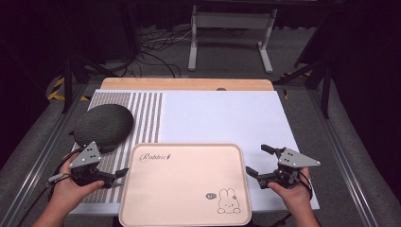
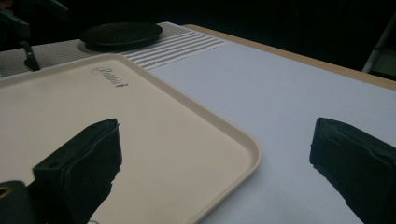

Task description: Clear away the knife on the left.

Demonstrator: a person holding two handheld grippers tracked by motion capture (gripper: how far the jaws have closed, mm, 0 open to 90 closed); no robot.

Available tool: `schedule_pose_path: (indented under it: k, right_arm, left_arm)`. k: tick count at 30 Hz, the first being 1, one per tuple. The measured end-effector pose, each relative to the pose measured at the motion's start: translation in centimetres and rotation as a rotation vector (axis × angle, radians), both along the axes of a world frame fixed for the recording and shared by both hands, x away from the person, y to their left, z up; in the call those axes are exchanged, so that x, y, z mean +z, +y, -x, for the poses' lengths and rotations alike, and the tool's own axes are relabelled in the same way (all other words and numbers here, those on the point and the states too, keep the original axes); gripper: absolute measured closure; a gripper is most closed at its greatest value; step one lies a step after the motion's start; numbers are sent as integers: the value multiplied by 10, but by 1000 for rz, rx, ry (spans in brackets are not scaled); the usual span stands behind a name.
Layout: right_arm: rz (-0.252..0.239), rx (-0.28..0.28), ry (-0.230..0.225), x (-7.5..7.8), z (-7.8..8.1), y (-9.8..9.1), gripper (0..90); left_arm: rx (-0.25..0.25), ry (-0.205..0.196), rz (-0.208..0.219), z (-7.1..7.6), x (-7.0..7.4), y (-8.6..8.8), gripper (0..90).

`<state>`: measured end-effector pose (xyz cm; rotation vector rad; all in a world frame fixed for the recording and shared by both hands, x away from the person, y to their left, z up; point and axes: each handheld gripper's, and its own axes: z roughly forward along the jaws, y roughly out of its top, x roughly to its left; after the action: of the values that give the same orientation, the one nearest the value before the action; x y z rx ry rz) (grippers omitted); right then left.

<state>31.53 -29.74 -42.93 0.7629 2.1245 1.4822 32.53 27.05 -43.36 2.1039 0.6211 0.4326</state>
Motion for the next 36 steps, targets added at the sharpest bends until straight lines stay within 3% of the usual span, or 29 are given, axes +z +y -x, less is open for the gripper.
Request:
schedule_pose_path:
  k: [1, 3, 9, 15, 17, 18, 19, 26, 28, 29, 36]
  right_arm:
    - [0, 0, 0, 0, 0, 0, 35]
    - [9, 5, 7, -2, -1, 2, 35]
    - [17, 11, 14, -4, -2, 4, 36]
    - [11, 8, 16, -5, -3, 3, 38]
    - [12, 7, 17, -5, -3, 2, 37]
    - [10, 8, 17, -5, -3, 2, 38]
    - [10, 8, 17, -5, -3, 2, 38]
    - [14, -1, 23, -6, -4, 2, 40]
    - [17, -1, 26, -7, -4, 2, 41]
    - [20, 0, 26, -7, -4, 2, 41]
    - [27, 6, 25, -8, -4, 4, 41]
  left_arm:
    - [0, 0, 0, 0, 0, 0, 95]
    - [-12, 31, -35, -2, 2, 0, 95]
    - [-39, 72, -136, -6, 12, 2, 94]
    - [-70, 98, -277, -8, 23, 0, 91]
    - [-71, 103, -283, -8, 24, 0, 92]
    - [-86, 108, -331, -10, 27, 0, 92]
    - [-86, 108, -331, -10, 27, 0, 92]
    - [-117, 147, -509, -10, 34, -3, 90]
    - [-122, 146, -526, -9, 35, -4, 89]
    - [-128, 152, -565, -9, 35, -5, 89]
    - [-147, 173, -645, -13, 36, -3, 90]
